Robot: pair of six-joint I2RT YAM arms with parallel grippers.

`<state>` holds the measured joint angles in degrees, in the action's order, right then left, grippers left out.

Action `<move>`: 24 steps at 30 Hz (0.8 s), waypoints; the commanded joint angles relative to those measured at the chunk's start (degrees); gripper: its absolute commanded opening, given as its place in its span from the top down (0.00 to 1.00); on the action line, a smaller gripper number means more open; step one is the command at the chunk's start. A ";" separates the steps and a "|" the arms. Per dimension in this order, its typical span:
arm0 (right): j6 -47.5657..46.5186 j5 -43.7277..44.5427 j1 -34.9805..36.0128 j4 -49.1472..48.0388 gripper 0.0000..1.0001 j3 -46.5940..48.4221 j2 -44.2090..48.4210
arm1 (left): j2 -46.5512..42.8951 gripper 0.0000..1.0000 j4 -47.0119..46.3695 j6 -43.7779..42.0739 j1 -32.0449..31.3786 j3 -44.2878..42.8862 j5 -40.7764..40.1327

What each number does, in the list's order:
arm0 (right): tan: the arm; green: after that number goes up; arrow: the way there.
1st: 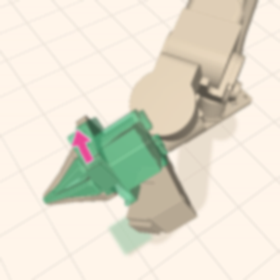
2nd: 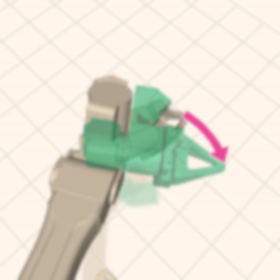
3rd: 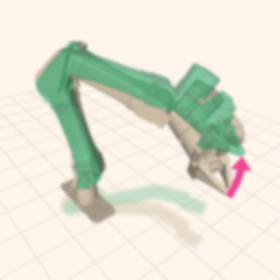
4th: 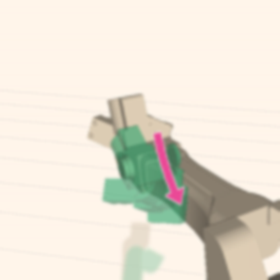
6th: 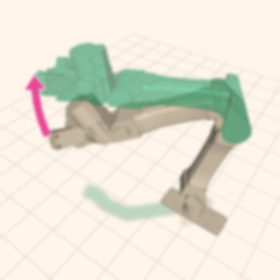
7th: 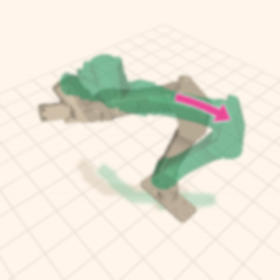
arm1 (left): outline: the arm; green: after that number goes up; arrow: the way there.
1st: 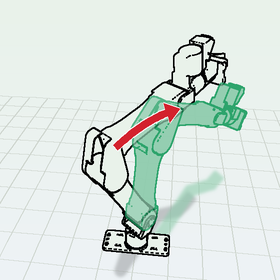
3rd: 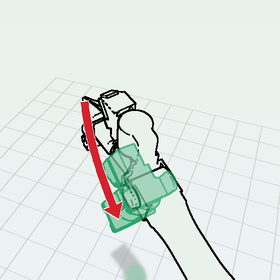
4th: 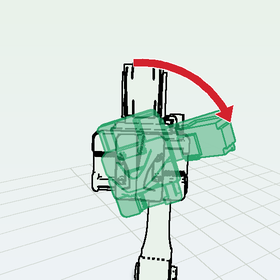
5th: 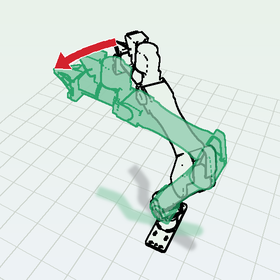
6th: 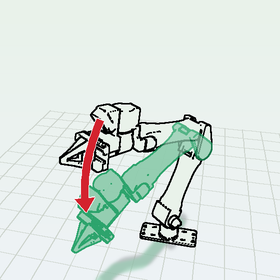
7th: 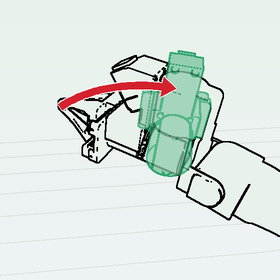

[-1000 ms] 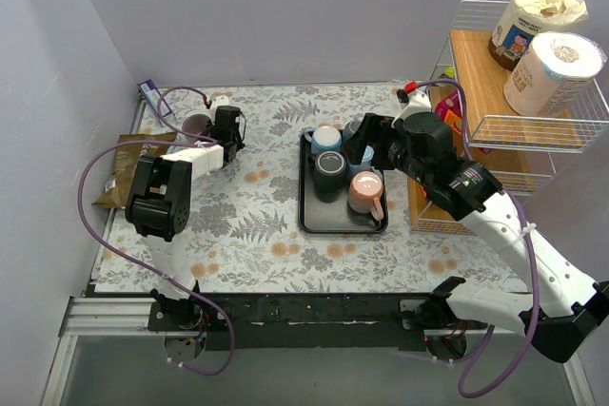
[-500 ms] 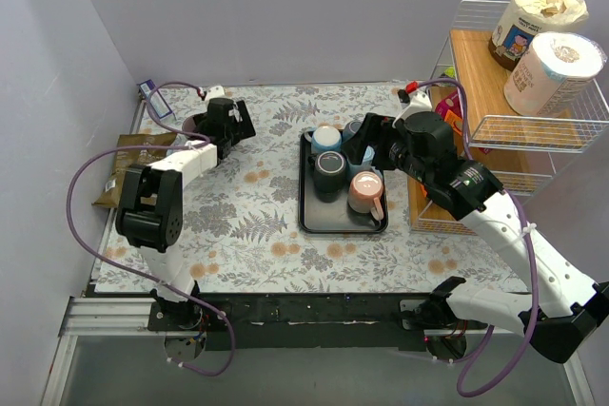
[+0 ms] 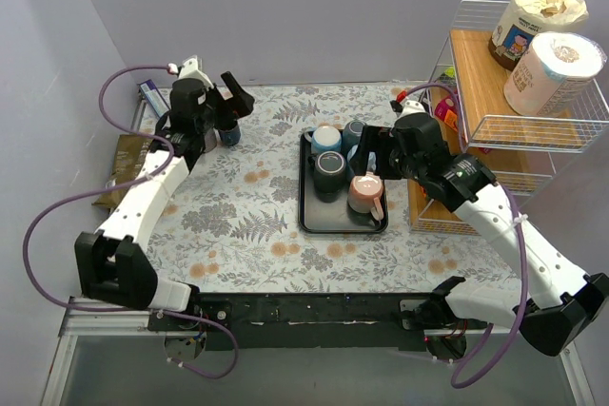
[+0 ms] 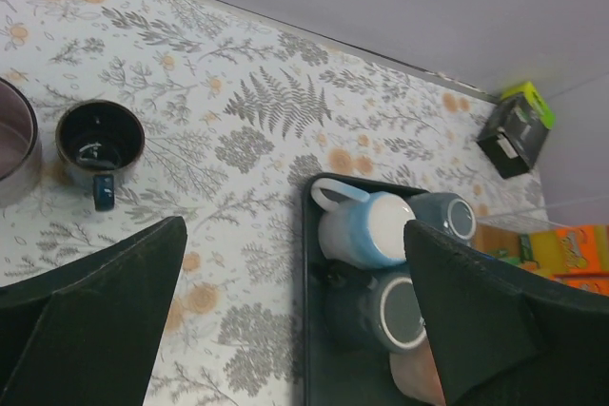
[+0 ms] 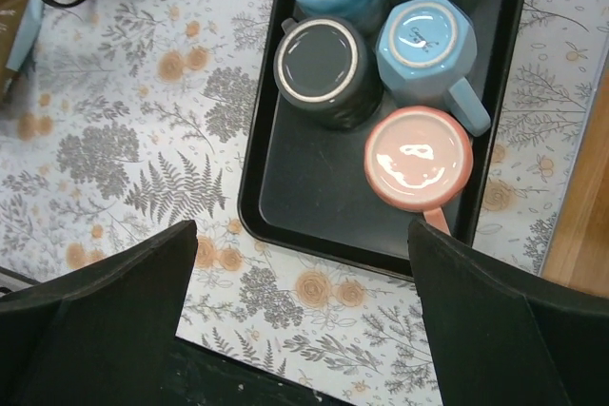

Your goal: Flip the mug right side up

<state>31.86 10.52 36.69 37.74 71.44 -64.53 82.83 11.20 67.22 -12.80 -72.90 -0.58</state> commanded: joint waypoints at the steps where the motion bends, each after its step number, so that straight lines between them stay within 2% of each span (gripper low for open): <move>1: -2.67 1.52 -0.74 3.83 0.01 0.81 -0.33 | -9.68 0.02 7.85 3.00 0.58 3.38 6.37; 5: -7.84 -0.59 -0.74 5.50 0.03 -1.29 -2.52 | -12.24 0.02 13.31 2.74 0.67 3.82 10.24; 10: -9.36 0.29 -0.74 7.00 0.05 -4.72 -5.69 | -14.88 0.02 15.34 2.56 0.67 7.24 12.62; 15: -9.18 -1.74 -0.74 1.64 0.09 -11.31 -7.09 | -17.17 0.02 16.13 2.30 0.67 9.36 13.59; 24: -9.62 1.43 -0.74 -4.94 0.13 -17.03 -11.05 | -16.65 0.02 16.57 1.86 0.67 10.50 14.55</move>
<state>23.44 10.41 36.32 38.37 56.31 -74.85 67.64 27.00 69.71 -12.47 -62.50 12.75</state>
